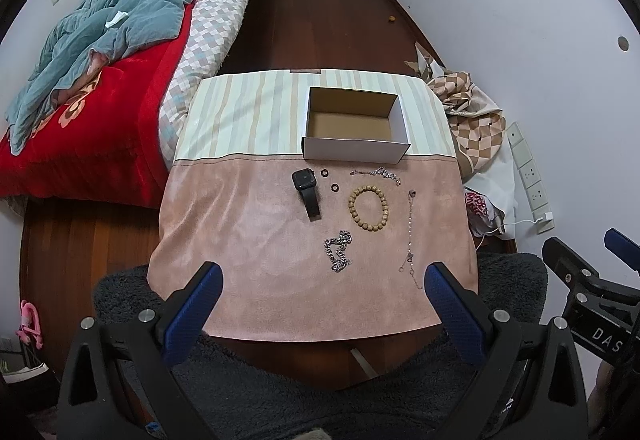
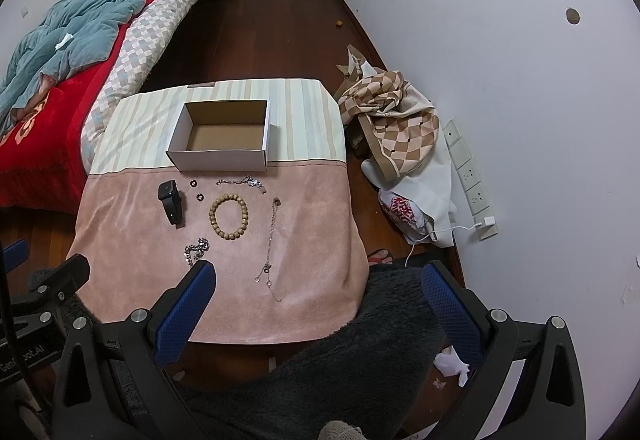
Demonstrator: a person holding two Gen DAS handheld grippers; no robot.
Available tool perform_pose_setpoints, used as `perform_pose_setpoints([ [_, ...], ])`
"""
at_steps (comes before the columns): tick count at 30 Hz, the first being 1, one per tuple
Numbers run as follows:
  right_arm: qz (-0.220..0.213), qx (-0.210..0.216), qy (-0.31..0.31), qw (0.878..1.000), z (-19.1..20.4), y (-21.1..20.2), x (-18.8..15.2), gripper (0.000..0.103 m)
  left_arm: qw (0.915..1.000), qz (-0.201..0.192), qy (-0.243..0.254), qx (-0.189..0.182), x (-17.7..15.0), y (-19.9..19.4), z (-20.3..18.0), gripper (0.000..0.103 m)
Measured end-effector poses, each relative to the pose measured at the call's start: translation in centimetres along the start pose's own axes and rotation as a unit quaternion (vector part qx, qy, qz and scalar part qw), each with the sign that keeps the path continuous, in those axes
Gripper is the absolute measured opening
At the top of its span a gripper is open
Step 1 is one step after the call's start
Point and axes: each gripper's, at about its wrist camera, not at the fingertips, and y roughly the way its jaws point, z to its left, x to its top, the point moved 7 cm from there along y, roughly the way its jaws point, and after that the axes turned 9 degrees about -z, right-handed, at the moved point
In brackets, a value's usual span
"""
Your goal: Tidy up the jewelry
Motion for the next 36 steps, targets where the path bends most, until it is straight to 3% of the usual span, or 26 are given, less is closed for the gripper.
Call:
perform_pose_setpoints([
  [27, -0.002, -0.001, 0.003, 1.000, -0.1, 0.1, -0.2, 0.103, 1.0000, -0.002, 0.004, 0.003, 0.1, 0.4, 0.0, 0.103],
  [32, -0.002, 0.003, 0.016, 1.000, -0.1, 1.9, 0.2, 0.103, 0.9990, -0.022, 0.005, 0.038, 1.2, 3.3, 1.4, 0.103],
  [36, 0.014, 0.024, 0.027, 0.999, 0.7, 6.7, 0.6, 0.103, 0.9976, -0.021, 0.018, 0.063, 2.0, 7.6, 2.5, 0.103],
])
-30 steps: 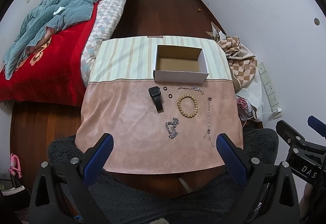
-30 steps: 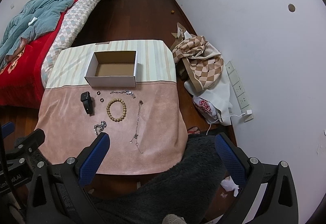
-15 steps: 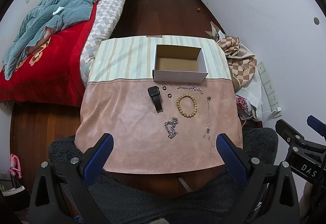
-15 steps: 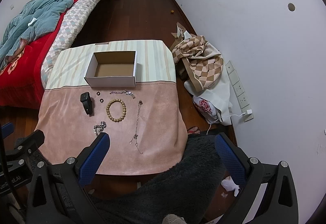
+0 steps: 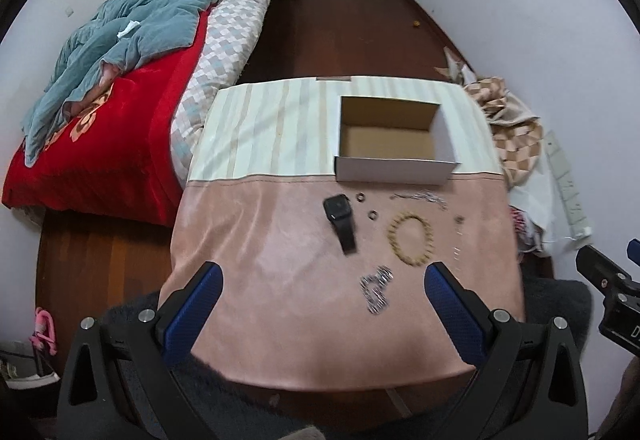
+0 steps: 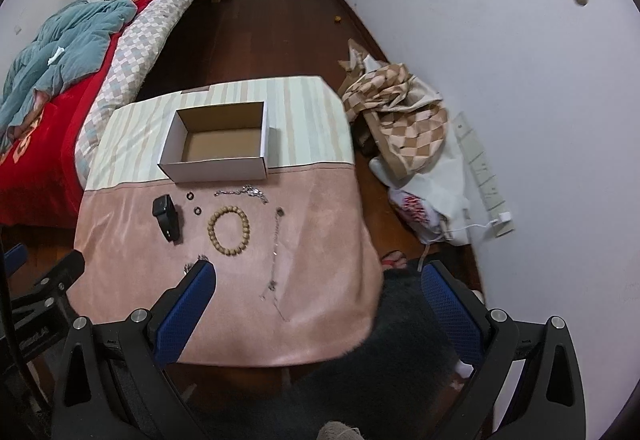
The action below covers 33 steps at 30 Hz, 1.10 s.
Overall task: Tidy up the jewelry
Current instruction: 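Grasp the black smartwatch with the left gripper while the right grasps the wooden bead bracelet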
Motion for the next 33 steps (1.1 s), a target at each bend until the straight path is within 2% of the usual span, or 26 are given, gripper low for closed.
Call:
perform_pose_setpoints([
  [6, 0.047, 0.023, -0.002, 0.999, 2.4, 9.4, -0.2, 0.103, 0.9986, 0.044, 0.011, 0.028, -0.4, 7.6, 0.6, 0.103],
  [11, 0.085, 0.036, -0.015, 0.996, 5.2, 17.0, -1.3, 0.098, 0.9958, 0.081, 0.006, 0.041, -1.3, 13.0, 1.0, 0.103],
  [16, 0.120, 0.053, -0.014, 0.991, 7.5, 22.7, -2.7, 0.085, 0.9925, 0.112, 0.000, 0.050, -2.0, 16.7, 1.2, 0.103],
  [20, 0.143, 0.076, -0.010, 0.987, 9.1, 25.3, -3.8, 0.076, 0.9904, 0.128, 0.001, 0.052, -2.5, 18.4, 1.4, 0.103],
  [23, 0.154, 0.091, -0.017, 0.984, 10.1, 26.3, -4.5, 0.062, 0.9895, 0.134, 0.002, 0.054, -2.9, 18.8, 1.4, 0.103],
  [25, 0.143, 0.086, -0.040, 0.985, 10.7, 26.3, -4.6, 0.052, 0.9895, 0.135, 0.003, 0.051, -2.9, 18.9, 1.3, 0.103],
  [26, 0.138, 0.084, -0.053, 0.985, 11.3, 26.2, -4.7, 0.050, 0.9898, 0.133, 0.004, 0.050, -2.9, 18.8, 1.2, 0.103],
  [29, 0.129, 0.077, -0.074, 0.986, 11.6, 26.1, -4.7, 0.027, 0.9904, 0.131, 0.005, 0.043, -2.9, 18.8, 0.8, 0.102],
  [30, 0.129, 0.074, -0.075, 0.986, 11.3, 26.1, -4.7, 0.014, 0.9906, 0.131, 0.003, 0.039, -2.9, 18.8, 0.7, 0.102],
  [31, 0.130, 0.073, -0.072, 0.986, 11.0, 26.1, -4.7, 0.009, 0.9907, 0.132, 0.002, 0.035, -2.9, 18.8, 0.6, 0.102],
  [33, 0.132, 0.073, -0.062, 0.987, 10.4, 26.2, -4.8, 0.009, 0.9911, 0.131, 0.000, 0.023, -2.9, 18.9, 0.1, 0.102],
])
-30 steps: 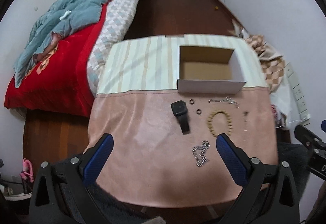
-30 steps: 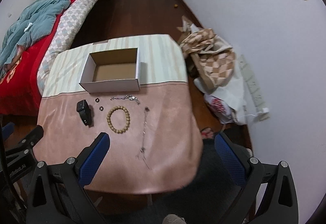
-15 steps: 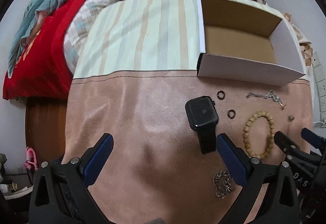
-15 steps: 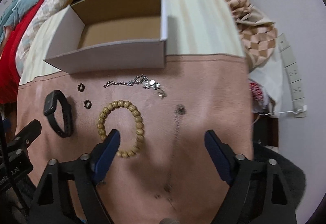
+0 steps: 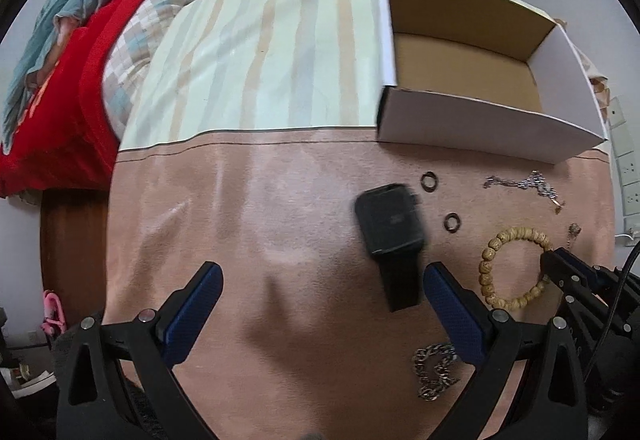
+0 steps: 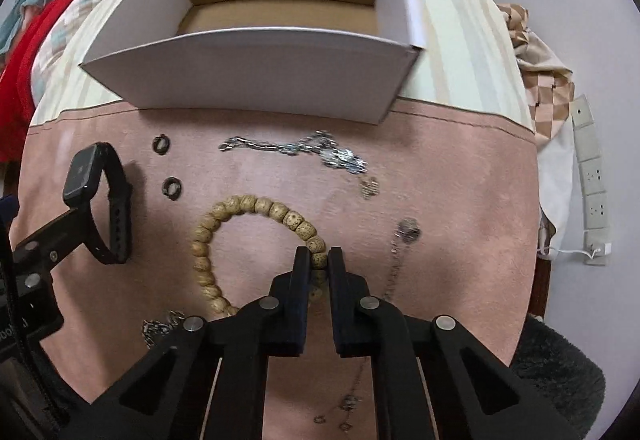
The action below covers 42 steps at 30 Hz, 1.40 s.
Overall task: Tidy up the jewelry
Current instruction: 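Grasp the black smartwatch with the left gripper while the right grasps the wooden bead bracelet, then carry the watch and bead bracelet into the white box and release both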
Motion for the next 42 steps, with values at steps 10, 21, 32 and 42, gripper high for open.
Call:
perform_pose_setpoints([
  [10, -0.002, -0.012, 0.017, 1.000, -2.6, -0.6, -0.5, 0.009, 0.9980, 0.029, -0.011, -0.054, 0.0, 2.2, -2.5, 0.055],
  [21, -0.007, -0.009, 0.025, 1.000, -2.1, -1.1, -0.5, 0.009, 0.9978, -0.016, 0.006, -0.063, 1.0, 1.6, -4.3, 0.019],
  [32, -0.058, 0.040, 0.048, 0.996, -2.7, -6.3, 1.6, 0.009, 0.9937, -0.073, 0.032, -0.078, 2.2, -4.5, -4.7, 0.019],
  [42, -0.135, 0.071, 0.055, 0.987, -2.9, -14.4, 6.2, 0.009, 0.9853, -0.127, 0.031, -0.109, 6.7, -9.3, -3.5, 0.019],
])
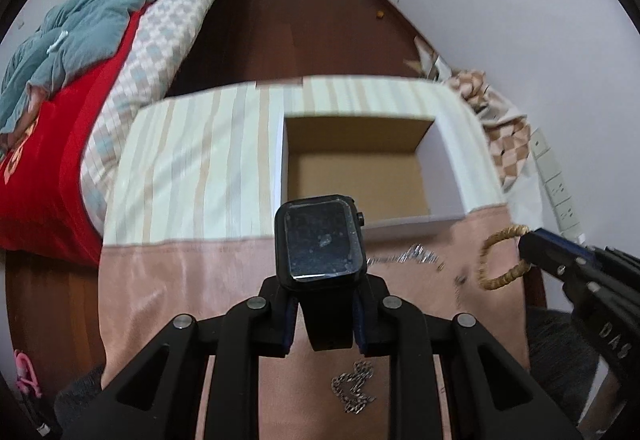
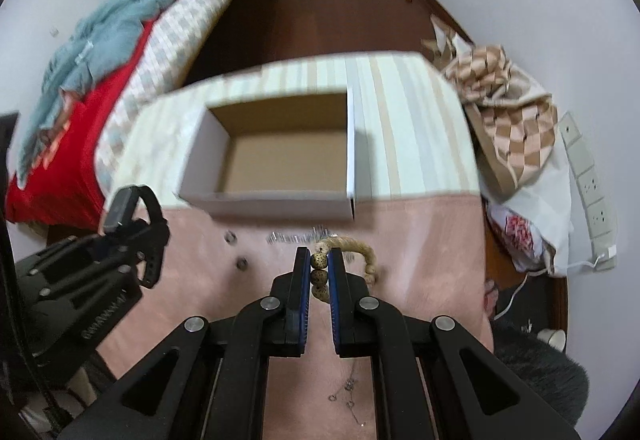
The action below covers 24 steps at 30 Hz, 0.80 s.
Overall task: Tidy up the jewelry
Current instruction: 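Carry the watch and bead bracelet into the white box and release both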
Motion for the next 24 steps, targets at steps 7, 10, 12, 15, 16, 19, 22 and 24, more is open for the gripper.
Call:
perform_pose_setpoints([
  [7, -0.042, 0.013, -0.023, 0.999, 1.3, -1.7, 6.3, 0.009, 0.9998, -0.011, -0.011, -0.015, 3.7, 0.5, 0.1, 0.019],
  [10, -0.038, 0.012, -0.037, 0.999, 1.8, 0.1, 8.0, 0.009, 0.9995, -0.002, -0.019, -0.024, 4.9, 1.9, 0.2, 0.019],
  [12, -0.029, 0.016, -0.038, 0.999, 2.0, 1.6, 8.7, 0.009, 0.9988, 0.014, -0.031, -0.035, 5.5, 3.5, 0.3, 0.019],
  [15, -0.012, 0.025, -0.033, 0.999, 2.0, 4.3, 9.1, 0.009, 0.9960, 0.042, -0.052, -0.059, 5.9, 5.9, 0.3, 0.019],
  [16, -0.005, 0.031, -0.029, 0.999, 1.9, 5.3, 9.1, 0.009, 0.9950, 0.051, -0.056, -0.065, 6.0, 6.6, 0.3, 0.019],
  [19, 0.017, 0.049, -0.018, 0.999, 1.7, 7.8, 9.1, 0.009, 0.9907, 0.075, -0.076, -0.084, 6.2, 8.4, 0.3, 0.019],
  [22, 0.034, 0.066, -0.011, 0.997, 1.7, 9.7, 8.9, 0.009, 0.9863, 0.101, -0.096, -0.089, 6.4, 9.8, 0.4, 0.020],
  [24, 0.050, 0.085, -0.005, 0.995, 1.8, 10.6, 8.9, 0.009, 0.9834, 0.106, -0.110, -0.098, 6.7, 10.0, 0.2, 0.020],
])
